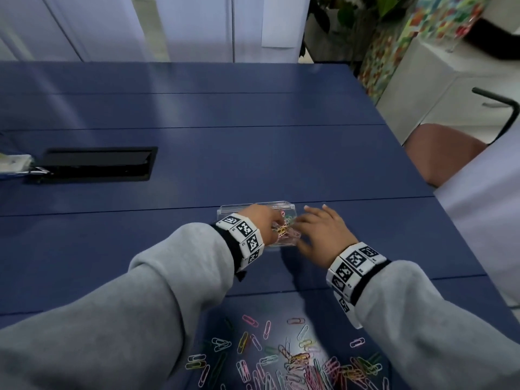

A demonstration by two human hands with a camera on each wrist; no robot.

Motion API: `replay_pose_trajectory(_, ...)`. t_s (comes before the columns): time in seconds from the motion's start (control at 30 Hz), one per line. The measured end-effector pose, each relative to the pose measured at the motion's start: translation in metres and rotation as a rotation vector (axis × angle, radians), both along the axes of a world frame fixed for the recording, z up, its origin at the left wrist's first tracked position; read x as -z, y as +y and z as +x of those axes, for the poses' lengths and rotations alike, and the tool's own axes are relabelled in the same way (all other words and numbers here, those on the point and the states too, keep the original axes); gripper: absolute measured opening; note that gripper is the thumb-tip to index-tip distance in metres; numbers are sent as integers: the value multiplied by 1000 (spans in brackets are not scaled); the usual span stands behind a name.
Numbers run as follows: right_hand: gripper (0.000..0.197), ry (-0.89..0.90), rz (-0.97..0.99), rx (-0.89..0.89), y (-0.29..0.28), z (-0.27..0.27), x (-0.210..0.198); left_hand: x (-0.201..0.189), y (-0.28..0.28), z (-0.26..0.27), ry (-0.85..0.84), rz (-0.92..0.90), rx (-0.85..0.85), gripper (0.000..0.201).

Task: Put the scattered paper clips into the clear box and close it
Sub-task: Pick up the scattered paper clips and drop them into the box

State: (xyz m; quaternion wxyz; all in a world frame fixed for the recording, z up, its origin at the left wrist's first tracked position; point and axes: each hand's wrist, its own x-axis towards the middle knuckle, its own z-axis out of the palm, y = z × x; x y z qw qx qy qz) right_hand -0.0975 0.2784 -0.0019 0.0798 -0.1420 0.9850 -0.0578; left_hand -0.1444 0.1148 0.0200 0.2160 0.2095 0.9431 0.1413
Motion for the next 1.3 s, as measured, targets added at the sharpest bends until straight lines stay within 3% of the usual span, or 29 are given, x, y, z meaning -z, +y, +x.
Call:
replay_pose_trajectory(0.23, 32, -4, -164, 165, 25, 39, -15, -8, -46, 38, -71, 212, -114, 30)
replay_pose_trajectory(0.4, 34, -224, -90, 293, 42, 85, -8, 4, -81, 73, -146, 66, -83, 32)
replay_pose_trajectory(0.5, 41, -332, -55, 392, 48, 116, -1, 17, -97, 99, -217, -80, -34, 44)
replay_pose_trajectory(0.63, 55, -456, -5, 497, 55, 152, 8, 33, -111, 138, -265, -271, 54, 76)
replay_pose_trajectory(0.73, 55, -499, -28, 532, 50, 176, 14, 42, -116, 158, -309, -339, 71, 91)
replay_pose_trajectory(0.83, 52, -467, -57, 526, 37, 192, 21, 48, -114, 169, -323, -318, 61, 92)
replay_pose_trajectory(1.03, 72, -438, -91, 454, 4, 201, 30, 53, -99, 176, -283, -211, 1, 86)
replay_pose_trajectory(1.3, 49, -347, -202, 297, -20, 187, 40, 54, -68, 175, -232, 12, -15, 71)
